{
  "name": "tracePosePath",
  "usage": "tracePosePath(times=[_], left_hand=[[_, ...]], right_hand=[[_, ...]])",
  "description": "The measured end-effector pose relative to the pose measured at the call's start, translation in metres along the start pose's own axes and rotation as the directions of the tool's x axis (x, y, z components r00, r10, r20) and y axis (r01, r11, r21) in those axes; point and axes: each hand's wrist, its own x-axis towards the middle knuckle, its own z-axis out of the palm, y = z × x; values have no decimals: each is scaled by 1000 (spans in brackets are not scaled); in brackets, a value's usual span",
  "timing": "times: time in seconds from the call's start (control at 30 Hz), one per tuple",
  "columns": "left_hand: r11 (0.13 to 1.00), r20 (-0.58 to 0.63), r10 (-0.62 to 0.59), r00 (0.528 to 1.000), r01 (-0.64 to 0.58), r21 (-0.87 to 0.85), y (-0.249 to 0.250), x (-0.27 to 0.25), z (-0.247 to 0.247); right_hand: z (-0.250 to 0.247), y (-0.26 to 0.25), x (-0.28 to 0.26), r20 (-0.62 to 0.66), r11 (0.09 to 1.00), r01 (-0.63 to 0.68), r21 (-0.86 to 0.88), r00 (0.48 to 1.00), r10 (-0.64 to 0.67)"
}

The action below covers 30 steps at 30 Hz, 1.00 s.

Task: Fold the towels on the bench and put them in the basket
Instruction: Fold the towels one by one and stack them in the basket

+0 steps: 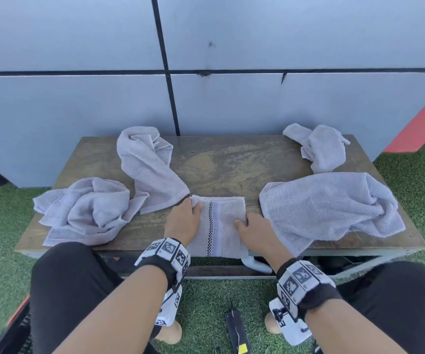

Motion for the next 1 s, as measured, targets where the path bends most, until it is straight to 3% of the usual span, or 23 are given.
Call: tracePosePath(times=[0.43,0.57,0.63,0.67,0.73,0.77,0.83,0.9,1.0], left_hand=[[1000,-2,-15,1000,15,13,6,7,-3],[989,1,-62,998,61,-137,3,11,-7],[971,-94,25,995,-47,-235,2,7,-10],[969,-168,116,979,-148,-197,1,3,-12],[931,-248,355,901,-364,11,0,-2,-14],[883,-208,468,859,-449,134,0,-5,-14],[786,5,572,820,-550,283,-2,-9,-12],[778,206,514,833,-554,297,-7,-11,-5],[855,318,334,887,-427,295,-11,-8,4]], right_hand=[[3,0,15,-44,999,-6,-31,999,5],[5,2,16,-56,999,-5,-48,998,2],[5,2,15,-59,998,-3,-63,998,-1],[5,2,15,-58,998,-3,-70,998,-2],[4,0,13,-62,997,-1,-77,998,-4],[3,-1,12,-65,997,0,-79,998,-5],[4,-1,12,-74,997,3,-74,997,-9],[5,0,12,-82,998,7,-55,997,-12],[6,2,8,-111,1000,12,26,994,-9]])
